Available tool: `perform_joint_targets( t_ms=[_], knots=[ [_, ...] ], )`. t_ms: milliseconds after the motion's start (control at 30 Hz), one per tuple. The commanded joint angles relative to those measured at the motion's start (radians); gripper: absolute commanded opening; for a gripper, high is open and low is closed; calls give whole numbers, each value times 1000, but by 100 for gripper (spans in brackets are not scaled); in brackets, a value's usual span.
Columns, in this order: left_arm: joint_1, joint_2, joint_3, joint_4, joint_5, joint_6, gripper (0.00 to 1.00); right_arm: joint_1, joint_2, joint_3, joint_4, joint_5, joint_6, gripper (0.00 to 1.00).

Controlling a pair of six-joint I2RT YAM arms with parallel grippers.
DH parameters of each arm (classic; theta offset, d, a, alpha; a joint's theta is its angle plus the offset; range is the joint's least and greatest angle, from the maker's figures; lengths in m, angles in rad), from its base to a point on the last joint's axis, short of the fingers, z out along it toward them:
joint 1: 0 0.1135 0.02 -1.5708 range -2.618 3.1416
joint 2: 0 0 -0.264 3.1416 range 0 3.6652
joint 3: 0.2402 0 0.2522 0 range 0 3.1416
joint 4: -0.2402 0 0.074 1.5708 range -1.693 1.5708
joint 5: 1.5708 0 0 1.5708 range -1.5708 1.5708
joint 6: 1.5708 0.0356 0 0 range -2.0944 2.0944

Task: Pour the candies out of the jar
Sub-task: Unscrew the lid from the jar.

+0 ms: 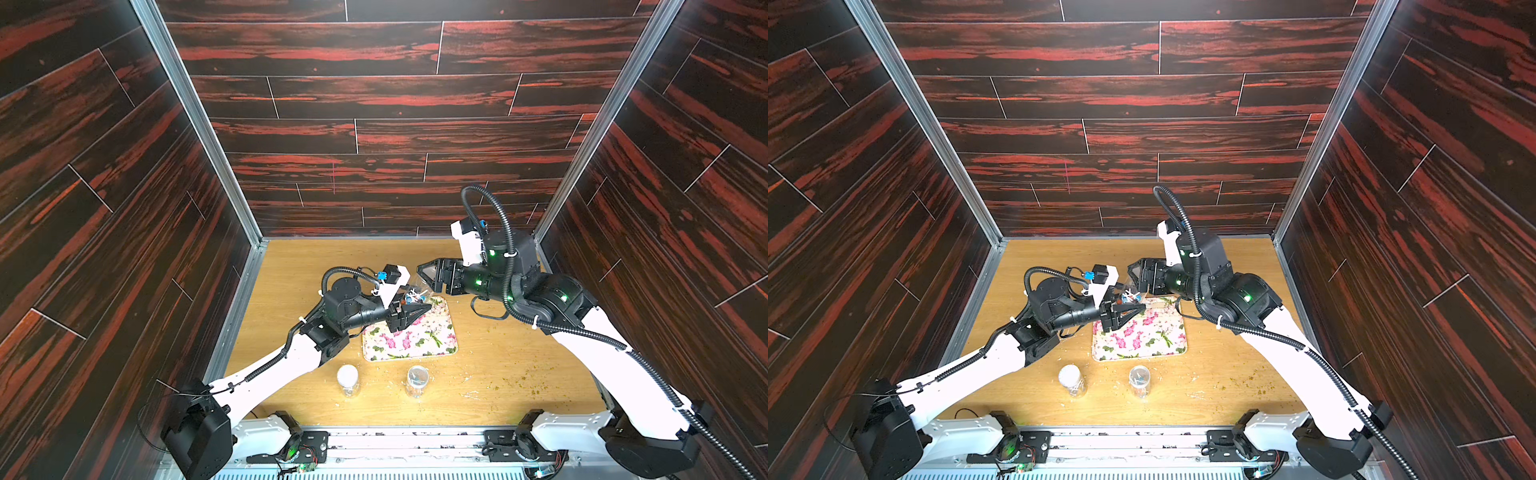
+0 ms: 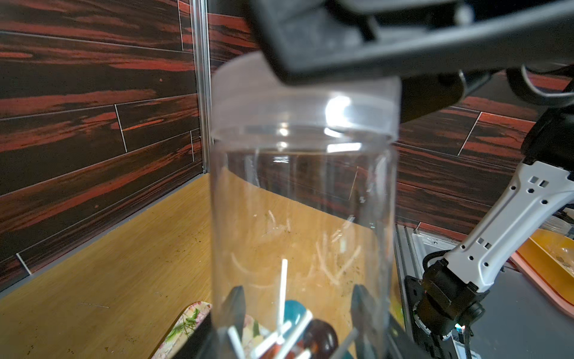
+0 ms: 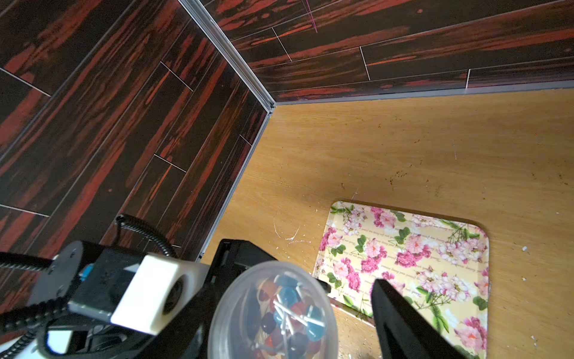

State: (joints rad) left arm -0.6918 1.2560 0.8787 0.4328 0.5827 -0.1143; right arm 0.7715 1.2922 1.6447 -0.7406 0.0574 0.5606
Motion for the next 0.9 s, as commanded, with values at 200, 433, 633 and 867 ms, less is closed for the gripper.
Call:
perform_joint_targets(
  t_ms=[200, 433, 633, 867],
  knots=[
    [2, -34, -10, 38, -4, -4, 43, 22, 13, 18, -2, -12, -34, 64],
    [2, -38, -14, 41, -4, -8, 43, 22, -15, -35, 58, -44, -128, 57],
    [2, -41, -9, 37, -1, -9, 43, -4, -24, -82, 132, -115, -257, 56],
    [2, -53, -16, 37, -2, -8, 43, -88, -45, -144, 245, -376, -461, 59]
  ],
)
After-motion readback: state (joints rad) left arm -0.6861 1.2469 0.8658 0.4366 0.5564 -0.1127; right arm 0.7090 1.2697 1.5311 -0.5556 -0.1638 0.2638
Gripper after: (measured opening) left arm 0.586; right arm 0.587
